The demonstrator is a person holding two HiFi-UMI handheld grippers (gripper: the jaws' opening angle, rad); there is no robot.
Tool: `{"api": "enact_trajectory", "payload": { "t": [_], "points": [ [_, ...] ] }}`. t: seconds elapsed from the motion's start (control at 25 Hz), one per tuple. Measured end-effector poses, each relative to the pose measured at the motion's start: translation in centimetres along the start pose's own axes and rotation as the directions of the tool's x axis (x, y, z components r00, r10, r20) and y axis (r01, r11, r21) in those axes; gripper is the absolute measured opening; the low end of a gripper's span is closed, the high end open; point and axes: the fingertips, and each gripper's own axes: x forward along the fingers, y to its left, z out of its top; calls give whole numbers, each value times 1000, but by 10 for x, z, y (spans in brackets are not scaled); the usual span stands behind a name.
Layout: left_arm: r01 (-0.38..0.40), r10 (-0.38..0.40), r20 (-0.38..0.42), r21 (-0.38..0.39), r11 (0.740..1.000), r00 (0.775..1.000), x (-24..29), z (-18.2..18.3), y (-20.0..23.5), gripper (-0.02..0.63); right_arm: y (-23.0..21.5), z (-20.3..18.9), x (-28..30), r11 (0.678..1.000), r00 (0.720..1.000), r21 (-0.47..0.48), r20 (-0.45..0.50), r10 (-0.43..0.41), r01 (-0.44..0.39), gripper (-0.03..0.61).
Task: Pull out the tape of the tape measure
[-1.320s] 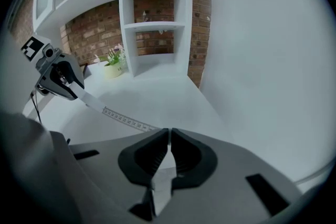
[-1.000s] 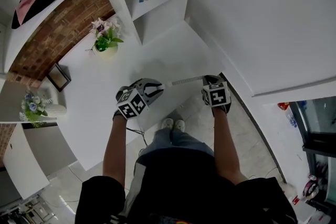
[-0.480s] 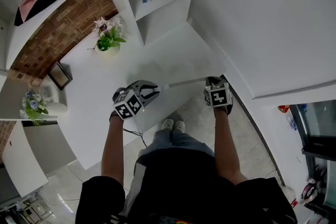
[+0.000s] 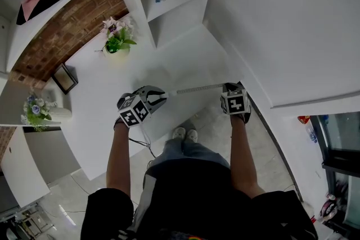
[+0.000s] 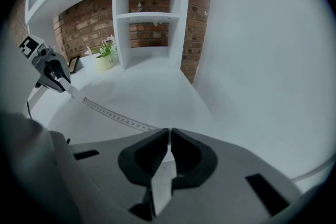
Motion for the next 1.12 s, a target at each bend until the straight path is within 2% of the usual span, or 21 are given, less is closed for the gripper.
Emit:
{"api": "enact_trajectory", "payload": {
  "t": [0.28,0.48,0.84,1.12],
  "points": [
    [13,-13,-16,5,1000,1000,7,0,6,81,-6,3,7,1000,1000,1,-4,7,-7,17],
    [17,-17,-33,11,1000,999,14,3,28,81,-15,18,19,1000,1000,-4,-3,15,-15,17],
    [31,-31,-157,3,1000,987,38,-3,82,81,-26,47,57,998,999,-52,-28,36,-37,18],
    [69,-69,-216,-4,998,974,57,-11,101,81,-31,55,79,997,998,-73,-50,36,-40,21]
  ]
}}
